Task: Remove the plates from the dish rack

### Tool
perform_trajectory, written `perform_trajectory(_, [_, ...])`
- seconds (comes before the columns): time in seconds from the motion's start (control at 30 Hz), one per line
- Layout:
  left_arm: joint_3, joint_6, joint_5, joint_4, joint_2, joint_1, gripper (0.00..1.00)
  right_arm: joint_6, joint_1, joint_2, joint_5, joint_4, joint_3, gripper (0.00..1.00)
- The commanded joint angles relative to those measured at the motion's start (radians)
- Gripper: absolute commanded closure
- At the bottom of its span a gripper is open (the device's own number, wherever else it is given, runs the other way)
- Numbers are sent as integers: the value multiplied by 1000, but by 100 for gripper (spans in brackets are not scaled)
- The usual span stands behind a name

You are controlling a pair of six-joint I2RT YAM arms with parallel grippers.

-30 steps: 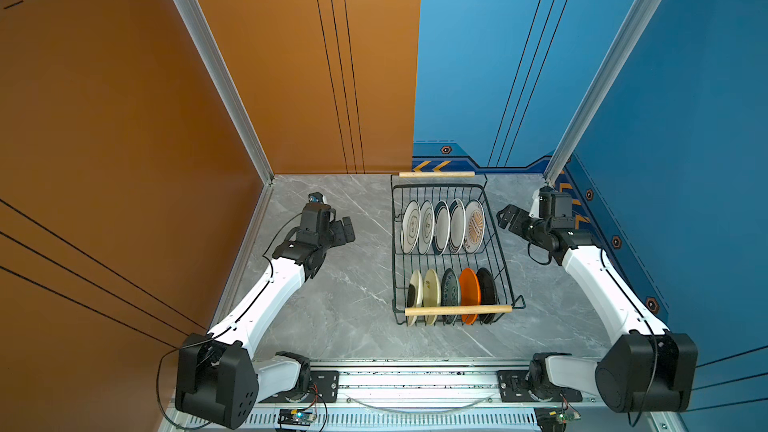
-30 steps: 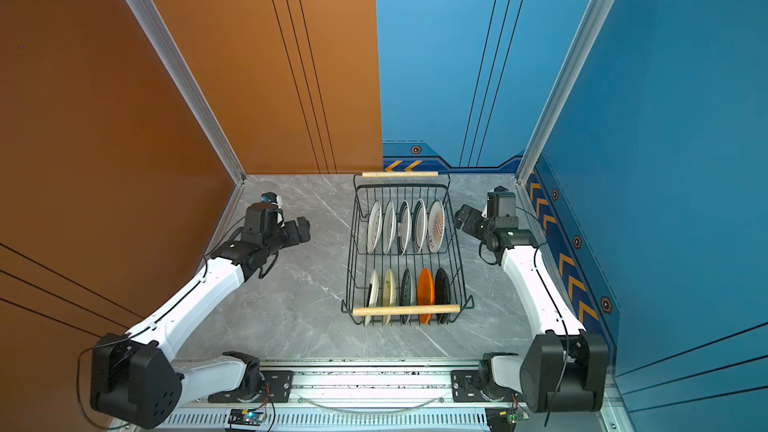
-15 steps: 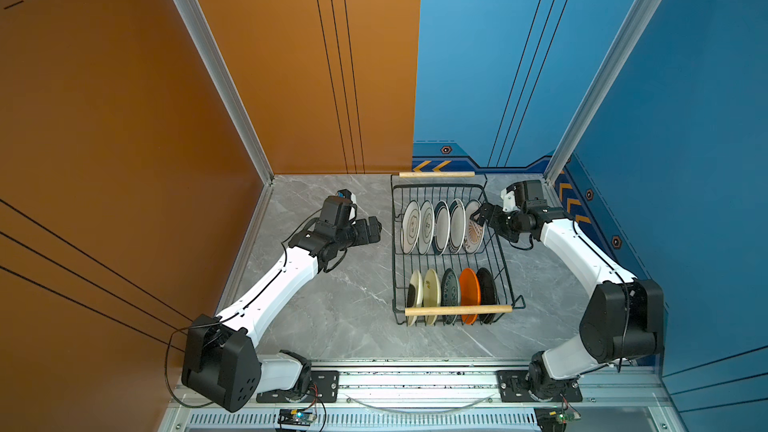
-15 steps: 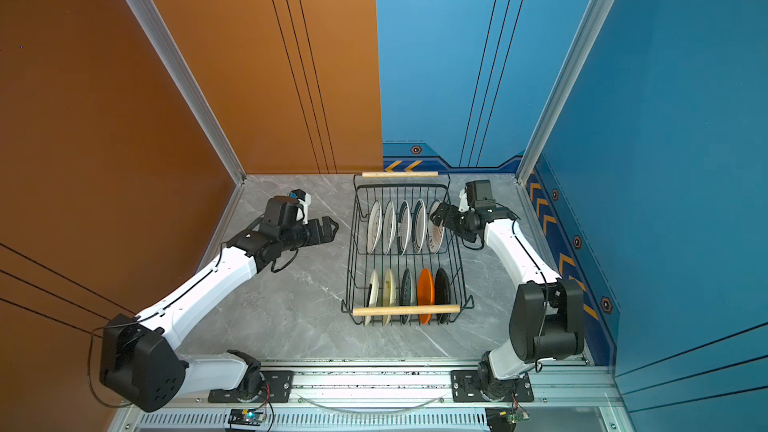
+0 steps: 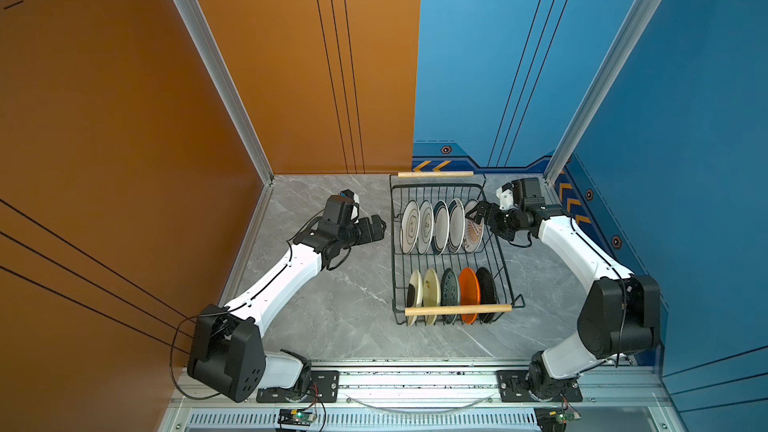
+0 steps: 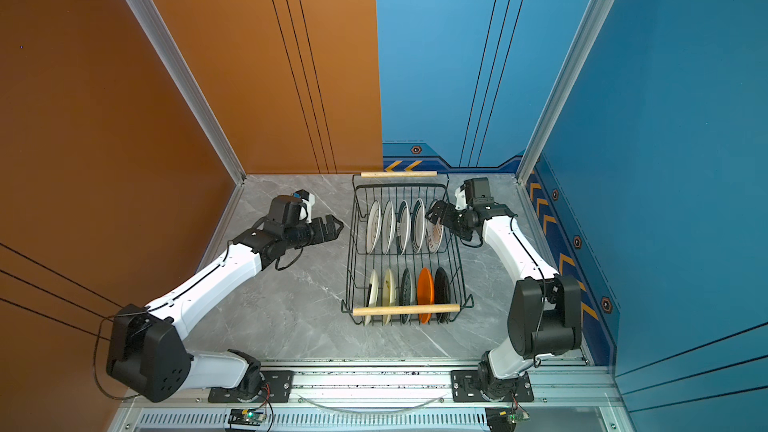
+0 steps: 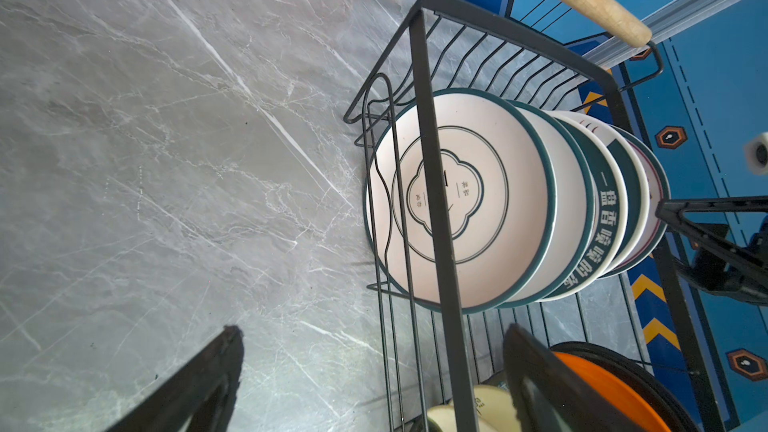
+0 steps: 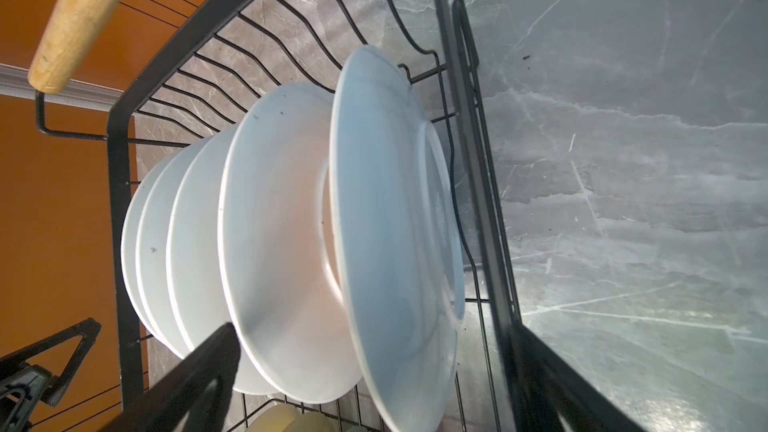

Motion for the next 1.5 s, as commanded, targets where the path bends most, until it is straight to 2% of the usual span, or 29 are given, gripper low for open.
perform_trajectory(0.0, [-11, -17, 35, 29, 5, 24, 2, 23, 45, 21, -87, -6, 49, 3])
perform_trajectory(0.33, [36, 19, 31, -60, 33, 113, 2, 40, 128, 137, -113, -8, 170, 3])
perform_trajectory(0.57, [30, 24, 37, -81, 25, 179, 2, 45, 237, 241, -106, -19, 301, 3])
perform_trajectory(0.93, [-11, 30, 62, -91, -22, 271, 2, 89, 337, 372, -105, -19, 463, 4])
perform_trajectory(1.13, [-54, 40, 70, -99, -66, 298, 2, 97, 334, 352, -84, -25, 466, 3])
perform_trajectory(1.47, [-52, 39, 52, -103, -75, 311, 2, 74, 242, 158, 139, -58, 328, 0])
